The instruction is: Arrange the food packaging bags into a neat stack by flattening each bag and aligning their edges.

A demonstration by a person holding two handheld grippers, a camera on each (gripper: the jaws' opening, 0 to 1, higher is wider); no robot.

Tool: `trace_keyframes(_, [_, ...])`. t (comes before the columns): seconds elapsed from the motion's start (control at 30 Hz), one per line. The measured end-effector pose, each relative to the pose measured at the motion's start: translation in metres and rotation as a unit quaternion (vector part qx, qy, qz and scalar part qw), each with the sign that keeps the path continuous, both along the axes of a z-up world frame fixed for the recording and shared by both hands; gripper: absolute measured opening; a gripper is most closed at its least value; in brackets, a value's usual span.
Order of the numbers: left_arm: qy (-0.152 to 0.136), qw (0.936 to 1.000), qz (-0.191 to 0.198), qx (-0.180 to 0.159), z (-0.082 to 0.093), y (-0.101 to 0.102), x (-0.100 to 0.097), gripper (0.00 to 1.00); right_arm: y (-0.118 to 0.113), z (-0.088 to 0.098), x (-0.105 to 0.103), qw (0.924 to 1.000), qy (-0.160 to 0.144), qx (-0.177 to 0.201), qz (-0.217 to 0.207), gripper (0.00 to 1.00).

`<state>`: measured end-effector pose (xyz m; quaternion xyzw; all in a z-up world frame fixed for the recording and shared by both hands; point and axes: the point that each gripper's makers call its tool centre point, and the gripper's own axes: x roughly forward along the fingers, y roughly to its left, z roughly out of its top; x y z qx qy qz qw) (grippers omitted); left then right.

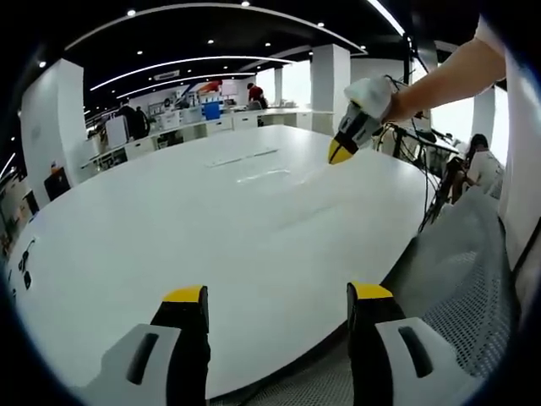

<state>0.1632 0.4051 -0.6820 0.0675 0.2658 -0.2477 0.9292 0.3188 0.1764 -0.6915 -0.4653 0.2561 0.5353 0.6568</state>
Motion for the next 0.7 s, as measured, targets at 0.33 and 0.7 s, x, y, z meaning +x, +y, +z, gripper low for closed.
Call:
trace_keyframes(0.33, [0.0,0.9999,-0.01,-0.002,0.002,-0.003,-0.003,0.65,0.001,0.018,-0.011,0.9999,-0.011,0.009,0.002,0.0])
trace_keyframes(0.7, [0.006,0.9996,-0.026,-0.008,0.002,-0.006,-0.007,0.64,0.005,0.042,-0.021,0.9996,-0.02,0.019,0.007,0.0])
